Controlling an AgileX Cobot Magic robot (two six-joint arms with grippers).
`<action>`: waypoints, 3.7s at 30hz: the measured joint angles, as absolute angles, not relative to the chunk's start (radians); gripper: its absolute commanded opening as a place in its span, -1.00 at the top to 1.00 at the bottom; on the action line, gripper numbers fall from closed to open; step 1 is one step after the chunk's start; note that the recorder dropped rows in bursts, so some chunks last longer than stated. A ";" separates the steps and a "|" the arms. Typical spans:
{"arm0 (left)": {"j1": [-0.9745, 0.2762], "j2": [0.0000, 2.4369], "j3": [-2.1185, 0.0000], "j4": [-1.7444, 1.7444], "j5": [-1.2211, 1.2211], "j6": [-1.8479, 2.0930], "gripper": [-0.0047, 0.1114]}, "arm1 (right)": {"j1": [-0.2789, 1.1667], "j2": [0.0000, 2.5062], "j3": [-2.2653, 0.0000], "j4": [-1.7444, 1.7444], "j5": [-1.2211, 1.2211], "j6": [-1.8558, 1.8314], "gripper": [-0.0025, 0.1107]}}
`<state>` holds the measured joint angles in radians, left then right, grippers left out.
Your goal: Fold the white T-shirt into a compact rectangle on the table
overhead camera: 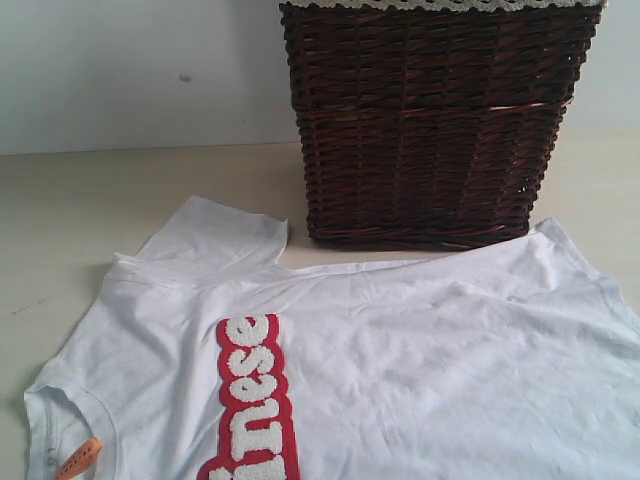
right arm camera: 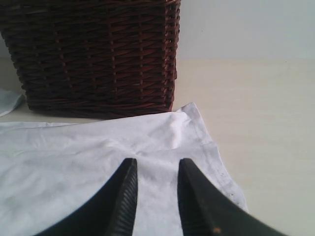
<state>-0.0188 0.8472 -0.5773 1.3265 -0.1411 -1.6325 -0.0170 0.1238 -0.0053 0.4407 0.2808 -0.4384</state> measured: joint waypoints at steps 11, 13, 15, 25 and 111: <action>-0.034 0.828 -0.559 0.429 -0.089 -0.331 0.92 | -0.017 0.124 -0.005 0.441 0.281 -0.438 0.43; -0.034 0.819 -0.538 0.417 -0.088 -0.190 0.92 | -0.017 0.124 -0.005 0.441 0.281 -0.438 0.43; -0.039 0.815 -0.512 0.422 -0.084 -0.117 0.92 | -0.017 0.124 -0.005 0.441 0.281 -0.438 0.43; -0.092 0.806 -0.333 0.192 0.056 0.075 0.92 | -0.017 0.124 -0.005 0.441 0.281 -0.438 0.43; -0.317 1.618 -0.582 -0.320 0.619 1.423 -0.87 | -0.017 0.124 -0.005 0.454 0.281 -0.438 0.43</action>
<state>-0.3173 1.6179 -0.5825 -0.3197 0.6191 1.4234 -0.0170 0.1238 -0.0053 0.4538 0.2808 -0.4384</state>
